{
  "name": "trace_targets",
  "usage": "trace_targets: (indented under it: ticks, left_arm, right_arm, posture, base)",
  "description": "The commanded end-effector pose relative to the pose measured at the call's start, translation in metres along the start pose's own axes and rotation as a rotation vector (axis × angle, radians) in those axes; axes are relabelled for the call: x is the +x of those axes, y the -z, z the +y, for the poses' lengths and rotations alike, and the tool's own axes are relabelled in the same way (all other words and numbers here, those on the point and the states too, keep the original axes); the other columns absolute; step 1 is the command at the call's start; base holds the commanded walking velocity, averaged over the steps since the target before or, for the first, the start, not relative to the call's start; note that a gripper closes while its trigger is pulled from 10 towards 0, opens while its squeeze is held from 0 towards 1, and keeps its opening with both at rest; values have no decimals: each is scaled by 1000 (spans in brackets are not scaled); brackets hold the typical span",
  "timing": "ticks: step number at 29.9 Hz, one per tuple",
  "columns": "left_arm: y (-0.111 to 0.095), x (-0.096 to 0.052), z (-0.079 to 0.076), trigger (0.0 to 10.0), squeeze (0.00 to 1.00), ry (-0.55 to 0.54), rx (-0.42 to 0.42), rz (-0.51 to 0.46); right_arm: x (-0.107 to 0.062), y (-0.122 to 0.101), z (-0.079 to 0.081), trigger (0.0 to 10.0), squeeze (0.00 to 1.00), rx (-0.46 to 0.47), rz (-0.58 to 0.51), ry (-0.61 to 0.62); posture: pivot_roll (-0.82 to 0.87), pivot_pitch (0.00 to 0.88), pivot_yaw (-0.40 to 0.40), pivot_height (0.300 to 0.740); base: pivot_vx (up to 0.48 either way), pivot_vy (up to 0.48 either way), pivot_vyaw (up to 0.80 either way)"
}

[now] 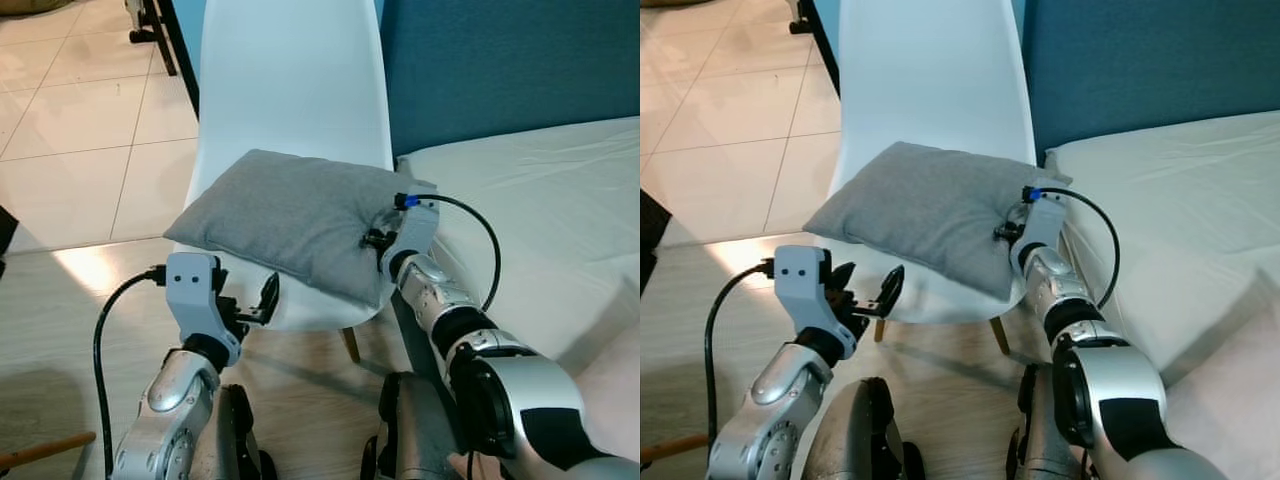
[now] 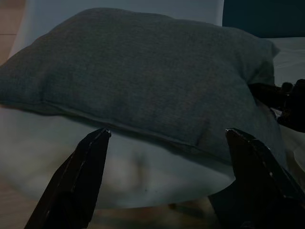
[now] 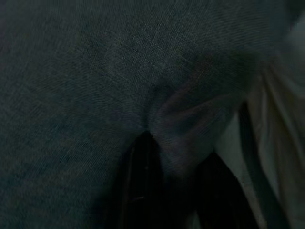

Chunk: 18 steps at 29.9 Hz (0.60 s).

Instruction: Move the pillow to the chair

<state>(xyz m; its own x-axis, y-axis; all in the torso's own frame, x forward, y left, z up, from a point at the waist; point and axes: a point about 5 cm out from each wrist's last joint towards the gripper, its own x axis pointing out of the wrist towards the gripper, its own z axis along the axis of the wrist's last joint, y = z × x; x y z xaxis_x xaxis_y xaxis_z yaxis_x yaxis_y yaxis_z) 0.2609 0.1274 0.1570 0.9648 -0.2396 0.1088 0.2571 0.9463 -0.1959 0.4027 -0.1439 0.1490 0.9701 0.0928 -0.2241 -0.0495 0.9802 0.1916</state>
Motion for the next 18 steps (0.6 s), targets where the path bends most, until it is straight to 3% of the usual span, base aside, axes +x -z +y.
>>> trace_targets:
  ticks: [1, 7, 8, 9, 18]
  left_arm:
    - [3, -1, -1, 10000, 0, -5, -16, 12]
    - [3, 2, -1, 10000, 0, -5, -19, 8]
    - [3, 3, -1, 10000, 0, -5, -19, 4]
    - [3, 5, -1, 10000, 0, -3, -20, 0]
    - [0, 19, -3, 10000, 0, 16, -22, -29]
  right_arm:
    - [1, -6, 1, 10000, 1000, -28, -30, 12]
    - [-1, -14, -10, 10000, 1000, -63, -71, 43]
    - [-1, -19, -13, 10000, 733, -77, -92, 53]
    - [-2, -24, -17, 10000, 12, -98, -115, 66]
    - [-7, -31, -42, 10000, 0, -218, -131, 158]
  posture:
    - [105, 326, 29, 577]
    - [95, 309, 23, 577]
    - [92, 300, 22, 577]
    - [89, 293, 20, 577]
    - [60, 242, 21, 577]
  base:
    - [0, 0, 0]
    - [0, 0, 0]
    - [0, 0, 0]
    - [0, 0, 0]
    - [0, 0, 0]
